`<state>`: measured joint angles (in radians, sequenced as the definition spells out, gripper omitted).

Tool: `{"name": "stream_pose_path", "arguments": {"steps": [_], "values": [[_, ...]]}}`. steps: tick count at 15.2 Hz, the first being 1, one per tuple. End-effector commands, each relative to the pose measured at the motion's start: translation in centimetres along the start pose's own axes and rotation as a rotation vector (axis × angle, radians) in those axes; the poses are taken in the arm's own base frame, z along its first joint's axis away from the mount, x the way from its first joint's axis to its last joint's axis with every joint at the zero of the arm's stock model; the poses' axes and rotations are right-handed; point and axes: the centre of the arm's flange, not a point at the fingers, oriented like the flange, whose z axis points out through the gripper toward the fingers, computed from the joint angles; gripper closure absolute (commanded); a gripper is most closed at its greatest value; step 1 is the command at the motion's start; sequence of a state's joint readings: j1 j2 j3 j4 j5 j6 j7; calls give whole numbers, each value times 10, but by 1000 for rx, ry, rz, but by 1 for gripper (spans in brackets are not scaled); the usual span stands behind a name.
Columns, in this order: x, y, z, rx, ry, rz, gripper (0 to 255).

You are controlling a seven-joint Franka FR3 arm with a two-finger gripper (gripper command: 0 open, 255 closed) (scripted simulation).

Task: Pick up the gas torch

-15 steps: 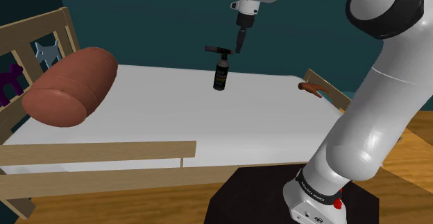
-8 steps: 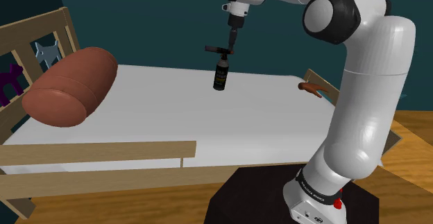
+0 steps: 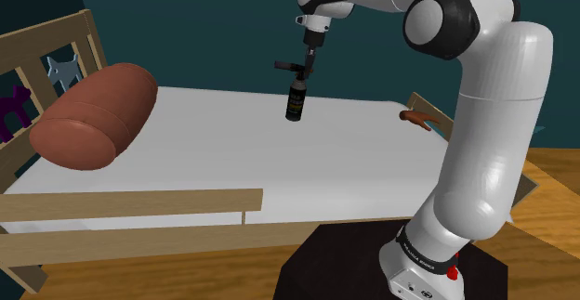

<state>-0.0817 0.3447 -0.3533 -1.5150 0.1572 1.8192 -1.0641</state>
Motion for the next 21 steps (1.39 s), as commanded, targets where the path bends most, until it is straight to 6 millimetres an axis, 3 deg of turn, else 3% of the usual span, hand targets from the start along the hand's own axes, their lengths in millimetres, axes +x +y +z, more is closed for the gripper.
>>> {"name": "stream_pose_path", "arguments": {"steps": [1, 9, 21], "values": [[0, 0, 1, 0, 0, 0, 255], [0, 0, 1, 0, 0, 0, 255], [2, -2, -63, 0, 0, 0, 255]]}}
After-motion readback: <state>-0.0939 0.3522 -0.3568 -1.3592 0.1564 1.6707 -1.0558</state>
